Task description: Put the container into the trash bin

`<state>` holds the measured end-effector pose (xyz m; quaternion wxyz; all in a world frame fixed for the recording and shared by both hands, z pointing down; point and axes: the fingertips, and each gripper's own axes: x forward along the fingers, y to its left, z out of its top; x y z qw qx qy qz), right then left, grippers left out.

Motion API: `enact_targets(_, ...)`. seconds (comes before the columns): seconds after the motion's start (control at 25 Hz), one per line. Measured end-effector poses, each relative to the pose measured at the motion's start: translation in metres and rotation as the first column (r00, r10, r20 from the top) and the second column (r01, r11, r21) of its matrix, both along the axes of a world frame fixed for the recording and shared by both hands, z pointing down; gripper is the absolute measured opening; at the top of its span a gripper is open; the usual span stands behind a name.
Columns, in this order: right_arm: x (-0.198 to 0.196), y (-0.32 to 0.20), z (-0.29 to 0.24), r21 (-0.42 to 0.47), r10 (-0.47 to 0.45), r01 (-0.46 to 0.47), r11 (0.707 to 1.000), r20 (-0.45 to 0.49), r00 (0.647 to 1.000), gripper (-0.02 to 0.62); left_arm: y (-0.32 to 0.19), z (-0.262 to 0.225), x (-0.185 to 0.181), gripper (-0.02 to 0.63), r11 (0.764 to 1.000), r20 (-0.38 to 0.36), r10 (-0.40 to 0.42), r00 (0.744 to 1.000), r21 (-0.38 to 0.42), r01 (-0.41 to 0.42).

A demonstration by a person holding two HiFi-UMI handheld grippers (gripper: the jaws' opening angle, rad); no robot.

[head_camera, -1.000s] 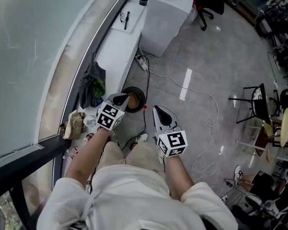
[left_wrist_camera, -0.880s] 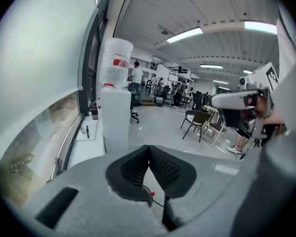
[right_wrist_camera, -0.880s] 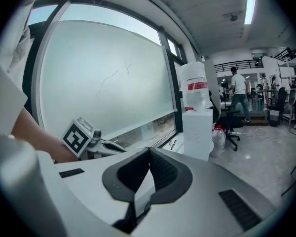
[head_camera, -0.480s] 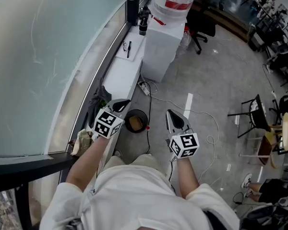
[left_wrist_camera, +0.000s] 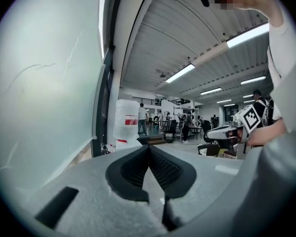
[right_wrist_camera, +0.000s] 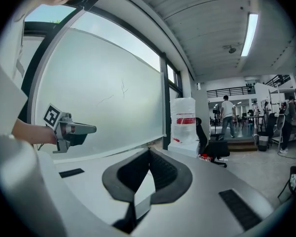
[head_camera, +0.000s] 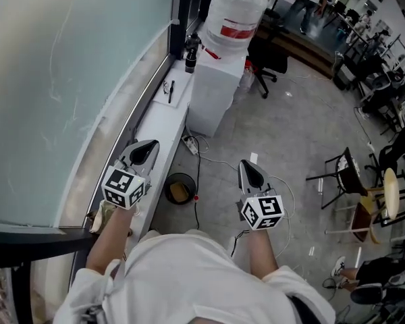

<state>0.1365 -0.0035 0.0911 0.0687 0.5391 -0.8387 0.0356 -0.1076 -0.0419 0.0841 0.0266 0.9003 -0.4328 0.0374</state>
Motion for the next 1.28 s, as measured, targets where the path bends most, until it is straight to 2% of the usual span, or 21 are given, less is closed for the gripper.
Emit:
enact_targets(0.4,0.017,0.016,-0.029,0.040,-0.003,0.005,0.999,-0.037,0.999,0.002,0.044,-0.034,-0.053,0.017,0.990,-0.080,-0.109,0.991,0.083,0.116)
enact_targets(0.72,0.015,0.030,-0.036,0.078,0.033,-0.032,0.996,-0.011,0.999,0.002,0.072,-0.062,-0.073,0.017,0.974,-0.122,-0.140,0.983,0.161,0.159)
enact_targets(0.92,0.013,0.041,-0.032,0.072,0.053,-0.053,0.996,-0.001,0.999,0.002,0.086,-0.059,-0.085,0.017,0.960,-0.134,-0.177,0.975,0.197,0.201)
enact_targets(1.28,-0.001,0.049,-0.028,0.073,0.080,-0.081,0.994,0.020,0.997,0.002,0.084,-0.060,-0.089,0.017,0.966,-0.124,-0.142,0.982,0.198,0.165)
